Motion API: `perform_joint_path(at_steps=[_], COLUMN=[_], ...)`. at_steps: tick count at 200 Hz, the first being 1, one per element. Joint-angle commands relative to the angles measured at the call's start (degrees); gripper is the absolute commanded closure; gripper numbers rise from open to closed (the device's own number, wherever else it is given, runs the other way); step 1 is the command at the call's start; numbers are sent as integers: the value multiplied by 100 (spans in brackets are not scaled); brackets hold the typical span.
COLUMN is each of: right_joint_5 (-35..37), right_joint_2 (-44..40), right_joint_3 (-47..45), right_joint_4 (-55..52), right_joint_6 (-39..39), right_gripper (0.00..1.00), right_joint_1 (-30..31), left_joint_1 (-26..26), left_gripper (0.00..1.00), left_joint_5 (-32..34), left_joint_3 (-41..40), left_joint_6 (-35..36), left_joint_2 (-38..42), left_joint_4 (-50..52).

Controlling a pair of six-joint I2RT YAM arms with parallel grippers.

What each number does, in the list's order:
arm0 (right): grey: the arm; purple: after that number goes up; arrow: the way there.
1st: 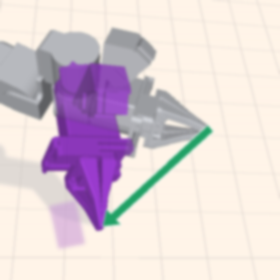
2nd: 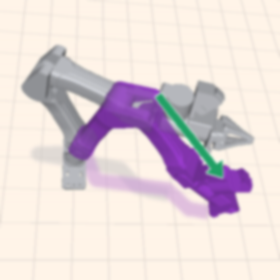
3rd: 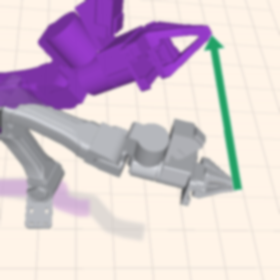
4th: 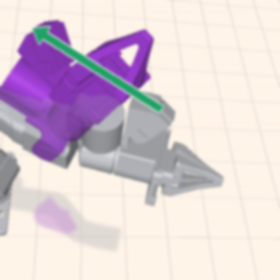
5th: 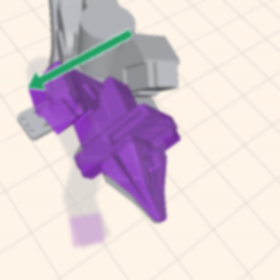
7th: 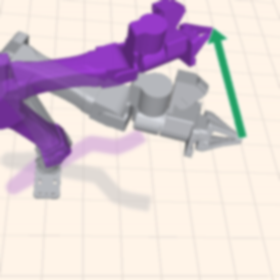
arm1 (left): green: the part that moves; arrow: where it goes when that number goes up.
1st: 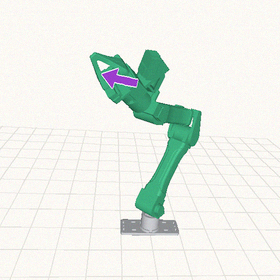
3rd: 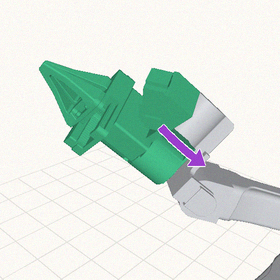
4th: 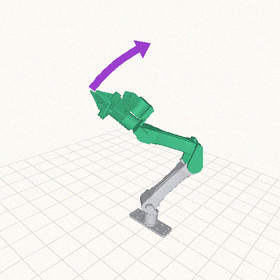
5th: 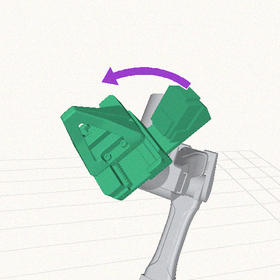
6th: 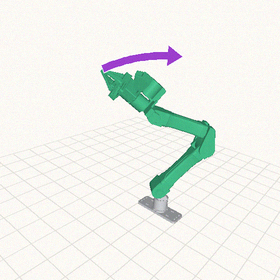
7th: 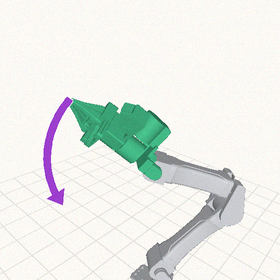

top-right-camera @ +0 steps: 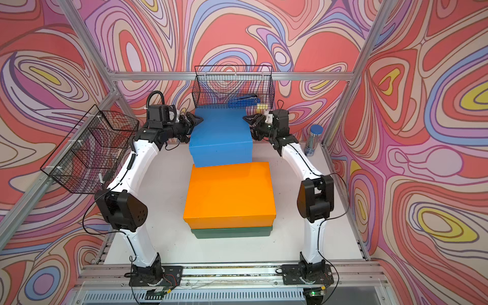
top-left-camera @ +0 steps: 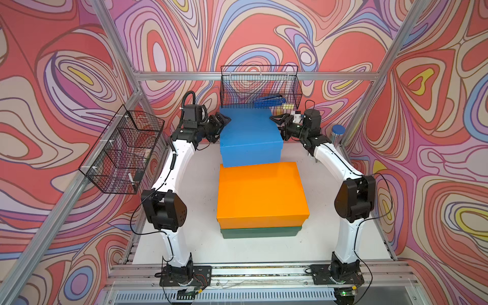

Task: Stack the shoeboxes
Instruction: Place the shoebox at the shoebox.

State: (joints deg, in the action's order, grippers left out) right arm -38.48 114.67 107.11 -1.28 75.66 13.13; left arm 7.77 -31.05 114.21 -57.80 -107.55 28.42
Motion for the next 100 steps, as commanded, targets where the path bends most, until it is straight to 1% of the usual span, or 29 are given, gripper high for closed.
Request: perform_joint_path(at_steps=[1,45,76,80,100], right_joint_5=[-771,-604,-483,-464,-371], right_joint_2=[-495,-1007,-1281,-1459,-1698], right_joint_3=[-231,-704,-1024,-1076,-1247], right_joint_4=[251,209,152,150,66], right_joint_6=[-51,-85,-86,-79,-118], right_gripper=[36,35,35,35,34], right_joint_1=[662,814,931,951,1031], left_joint_1=[346,383,392,392,418], left_gripper=[14,15,15,15,15], left_joint_5=[-883,-876,-897,-903,-891], left_joint_3=[-204,-579,-560,-561,-575], left_joint_6=[-32,49,185,196,349], left_joint_2=[298,651,778,791,868], left_joint_4=[-475,-452,-232,-198,13])
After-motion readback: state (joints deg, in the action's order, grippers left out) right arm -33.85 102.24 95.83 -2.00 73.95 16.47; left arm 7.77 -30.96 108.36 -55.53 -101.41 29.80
